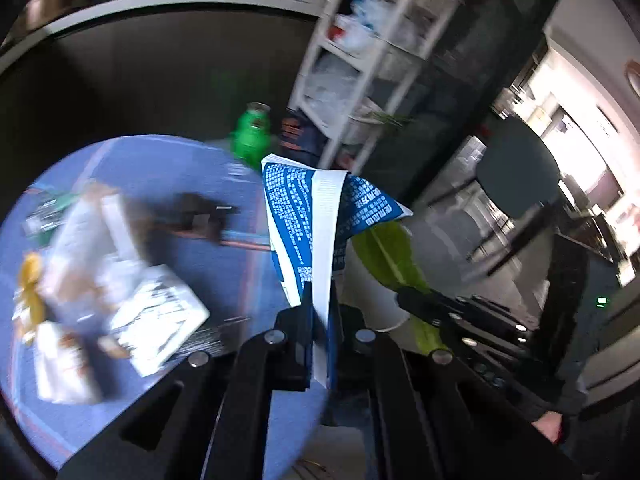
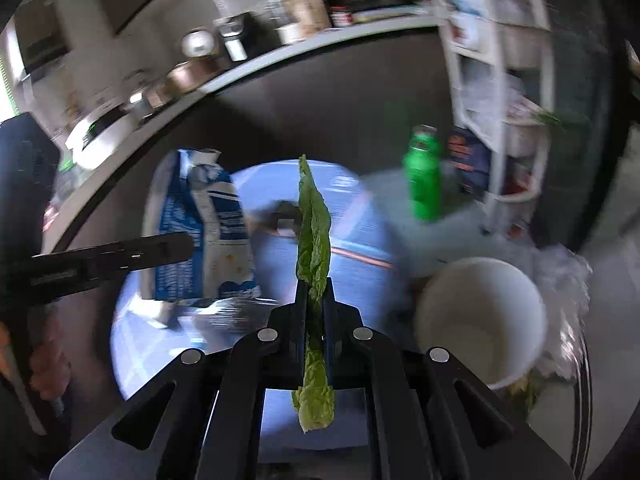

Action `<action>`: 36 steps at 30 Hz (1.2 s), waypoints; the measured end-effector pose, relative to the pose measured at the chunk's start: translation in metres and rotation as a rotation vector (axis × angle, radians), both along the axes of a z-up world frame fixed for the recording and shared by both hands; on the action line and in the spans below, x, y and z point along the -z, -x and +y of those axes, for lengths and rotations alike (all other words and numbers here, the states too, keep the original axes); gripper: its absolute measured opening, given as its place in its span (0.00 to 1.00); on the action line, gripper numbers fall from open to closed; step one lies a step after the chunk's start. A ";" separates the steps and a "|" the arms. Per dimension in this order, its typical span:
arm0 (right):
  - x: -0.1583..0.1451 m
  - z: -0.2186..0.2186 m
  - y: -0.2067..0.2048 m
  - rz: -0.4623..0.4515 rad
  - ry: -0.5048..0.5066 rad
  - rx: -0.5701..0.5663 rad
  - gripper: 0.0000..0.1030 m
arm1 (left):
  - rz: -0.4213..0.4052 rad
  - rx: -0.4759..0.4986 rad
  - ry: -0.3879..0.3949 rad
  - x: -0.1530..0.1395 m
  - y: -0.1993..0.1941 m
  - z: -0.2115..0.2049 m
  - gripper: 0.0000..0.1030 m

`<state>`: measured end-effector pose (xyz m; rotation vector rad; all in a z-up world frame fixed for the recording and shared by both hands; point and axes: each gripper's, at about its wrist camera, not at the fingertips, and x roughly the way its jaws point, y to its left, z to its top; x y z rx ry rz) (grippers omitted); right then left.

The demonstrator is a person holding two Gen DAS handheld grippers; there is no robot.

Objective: Collect trash
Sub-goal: 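Carry the carton and lettuce over the white bin and open both tools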

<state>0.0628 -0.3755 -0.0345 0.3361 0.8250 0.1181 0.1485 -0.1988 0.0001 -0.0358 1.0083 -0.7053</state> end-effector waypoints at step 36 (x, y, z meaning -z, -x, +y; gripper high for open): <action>0.163 -0.135 -0.014 0.105 0.104 0.100 0.79 | 0.072 0.115 -0.185 0.147 -0.044 -0.185 0.75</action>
